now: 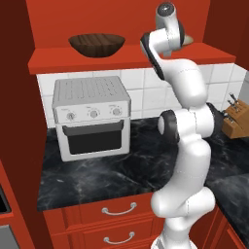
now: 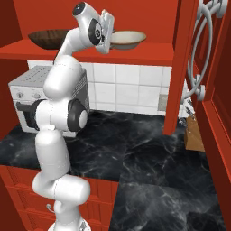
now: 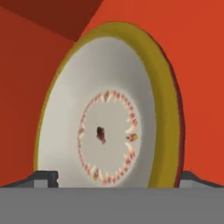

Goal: Move the bowls from the cabinet to the plates on the dining table.

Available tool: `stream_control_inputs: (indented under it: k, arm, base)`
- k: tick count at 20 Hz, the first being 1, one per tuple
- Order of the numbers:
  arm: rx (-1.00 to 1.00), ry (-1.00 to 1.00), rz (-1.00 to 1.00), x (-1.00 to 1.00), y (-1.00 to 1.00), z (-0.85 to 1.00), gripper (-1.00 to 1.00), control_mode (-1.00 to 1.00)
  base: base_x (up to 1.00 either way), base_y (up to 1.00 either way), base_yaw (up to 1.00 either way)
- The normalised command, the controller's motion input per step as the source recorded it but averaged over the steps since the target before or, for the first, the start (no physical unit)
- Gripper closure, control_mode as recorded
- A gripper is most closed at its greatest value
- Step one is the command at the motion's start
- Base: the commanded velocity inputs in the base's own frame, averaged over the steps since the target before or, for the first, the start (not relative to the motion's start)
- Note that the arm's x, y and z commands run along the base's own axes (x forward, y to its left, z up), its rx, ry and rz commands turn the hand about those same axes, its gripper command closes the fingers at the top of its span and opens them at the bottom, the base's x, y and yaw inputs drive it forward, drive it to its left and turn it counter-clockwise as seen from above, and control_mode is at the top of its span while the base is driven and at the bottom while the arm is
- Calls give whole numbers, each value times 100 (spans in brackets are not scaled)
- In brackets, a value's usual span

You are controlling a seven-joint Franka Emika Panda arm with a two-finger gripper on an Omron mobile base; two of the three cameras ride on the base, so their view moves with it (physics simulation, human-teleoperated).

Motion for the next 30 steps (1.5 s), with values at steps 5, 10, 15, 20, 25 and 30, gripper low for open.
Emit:
stream_control_inputs:
  k: [5, 10, 15, 20, 25, 30]
  arm:
    - [4, 11, 10, 59, -7, -91, -100, -100]
    - [2, 0, 6, 26, -2, -93, -100, -100]
    - [1, -3, 5, 28, -3, -79, 100, -100]
    - [2, -9, 7, 24, -10, -65, 100, -100]
    - [6, -10, 5, 2, -8, -21, 100, -100]
    - [16, -15, 1, -42, -1, 50, 100, -100]
  base:
    - [0, 0, 0]
    - [0, 0, 0]
    - [0, 0, 0]
    - [0, 0, 0]
    - [0, 0, 0]
    - [0, 0, 0]
